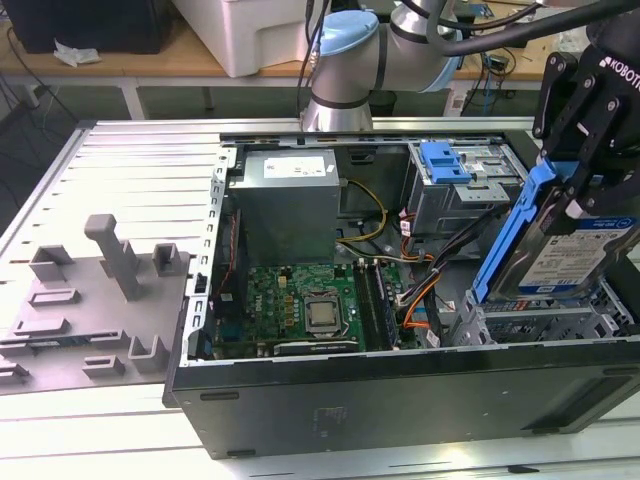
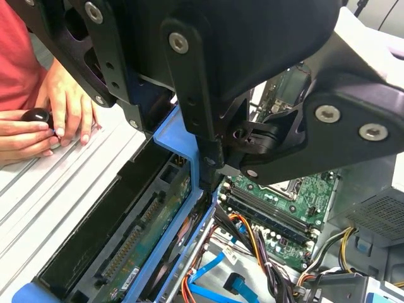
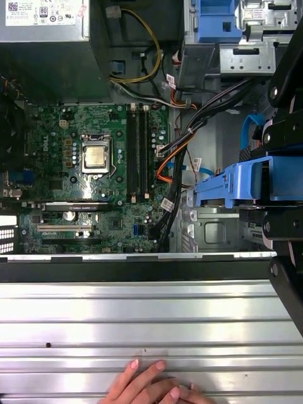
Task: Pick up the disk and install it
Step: 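Insert the disk into the insertion slot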
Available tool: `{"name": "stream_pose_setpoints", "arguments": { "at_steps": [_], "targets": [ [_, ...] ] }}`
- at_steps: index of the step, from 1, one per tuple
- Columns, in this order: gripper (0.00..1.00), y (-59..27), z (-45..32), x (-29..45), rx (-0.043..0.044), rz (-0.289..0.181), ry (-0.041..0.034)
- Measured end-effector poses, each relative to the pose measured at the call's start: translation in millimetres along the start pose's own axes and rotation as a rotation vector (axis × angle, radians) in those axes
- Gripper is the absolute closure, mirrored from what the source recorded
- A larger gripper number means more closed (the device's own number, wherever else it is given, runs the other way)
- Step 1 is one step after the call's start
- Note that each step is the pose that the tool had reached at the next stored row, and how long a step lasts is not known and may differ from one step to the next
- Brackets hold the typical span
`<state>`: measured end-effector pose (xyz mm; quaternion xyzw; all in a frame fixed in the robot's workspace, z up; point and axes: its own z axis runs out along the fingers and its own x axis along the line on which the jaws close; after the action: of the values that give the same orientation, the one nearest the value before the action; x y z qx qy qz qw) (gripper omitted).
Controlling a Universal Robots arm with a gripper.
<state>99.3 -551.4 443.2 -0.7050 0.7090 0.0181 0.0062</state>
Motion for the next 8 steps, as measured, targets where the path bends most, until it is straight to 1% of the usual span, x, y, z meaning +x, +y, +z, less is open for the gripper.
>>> {"name": "stream_pose_setpoints", "arguments": {
  "at_steps": [8],
  "targets": [
    [0.63, 0.0, 1.9, 0.1, 0.0000, 0.000, 0.0000]
  ]
}}
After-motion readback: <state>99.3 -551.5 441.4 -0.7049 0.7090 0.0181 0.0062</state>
